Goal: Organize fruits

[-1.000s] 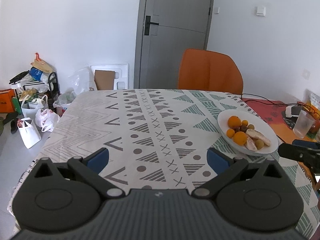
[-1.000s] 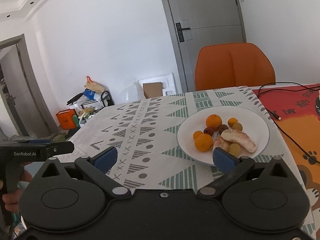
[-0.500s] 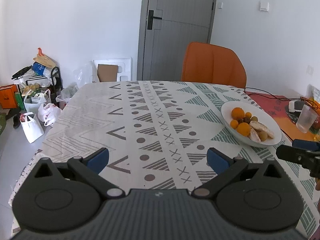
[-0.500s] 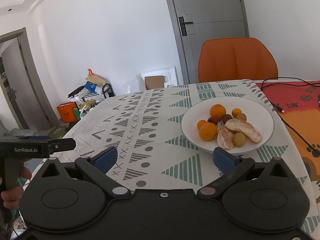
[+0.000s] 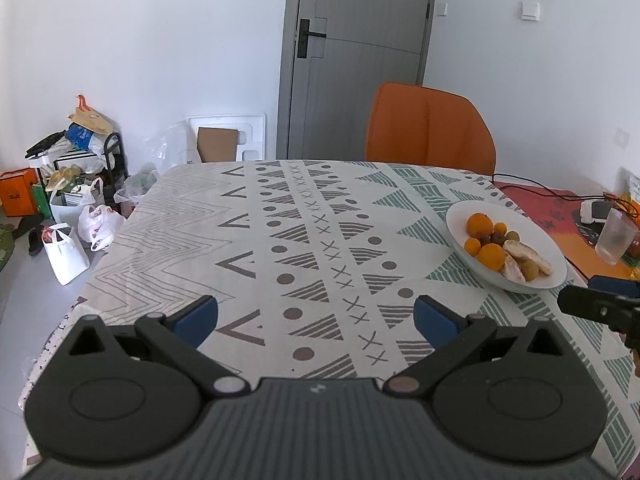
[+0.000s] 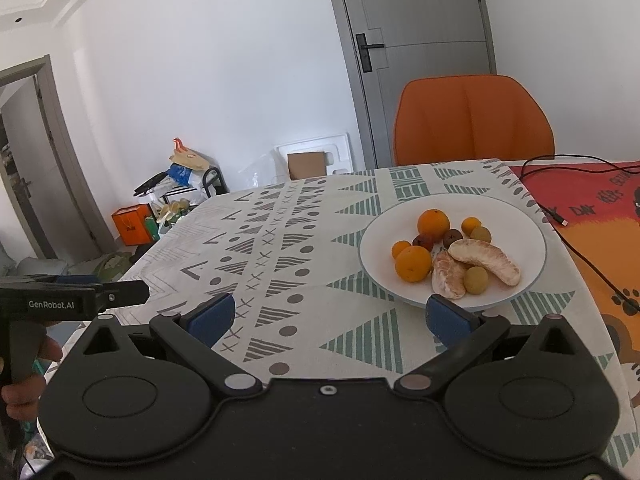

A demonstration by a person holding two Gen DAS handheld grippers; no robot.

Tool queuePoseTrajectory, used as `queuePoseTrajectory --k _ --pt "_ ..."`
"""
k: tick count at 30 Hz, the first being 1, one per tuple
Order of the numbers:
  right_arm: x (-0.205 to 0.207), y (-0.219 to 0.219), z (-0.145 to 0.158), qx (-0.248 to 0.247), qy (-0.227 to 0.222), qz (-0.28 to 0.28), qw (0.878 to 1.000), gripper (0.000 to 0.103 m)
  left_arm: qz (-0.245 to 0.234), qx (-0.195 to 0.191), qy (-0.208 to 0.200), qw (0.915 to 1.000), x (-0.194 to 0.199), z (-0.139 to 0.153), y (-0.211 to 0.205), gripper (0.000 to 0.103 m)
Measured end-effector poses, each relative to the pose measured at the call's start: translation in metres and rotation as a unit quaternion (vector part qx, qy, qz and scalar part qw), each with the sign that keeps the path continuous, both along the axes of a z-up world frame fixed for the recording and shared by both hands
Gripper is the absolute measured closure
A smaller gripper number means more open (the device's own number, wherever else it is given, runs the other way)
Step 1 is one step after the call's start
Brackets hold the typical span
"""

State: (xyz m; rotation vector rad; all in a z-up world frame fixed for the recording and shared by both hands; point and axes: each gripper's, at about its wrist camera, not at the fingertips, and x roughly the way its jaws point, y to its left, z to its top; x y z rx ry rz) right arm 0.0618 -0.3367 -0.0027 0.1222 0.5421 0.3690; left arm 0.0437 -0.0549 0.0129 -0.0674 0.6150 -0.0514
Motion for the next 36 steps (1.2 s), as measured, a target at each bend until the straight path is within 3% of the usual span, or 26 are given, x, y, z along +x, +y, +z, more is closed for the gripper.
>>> queuePoseTrajectory --k 36 --pt "0.0022 0.0003 -0.0018 -0.002 0.003 -0.002 1.000 0.000 0.000 -0.002 0.006 1.0000 -0.0020 -0.0009 0.0064 0.000"
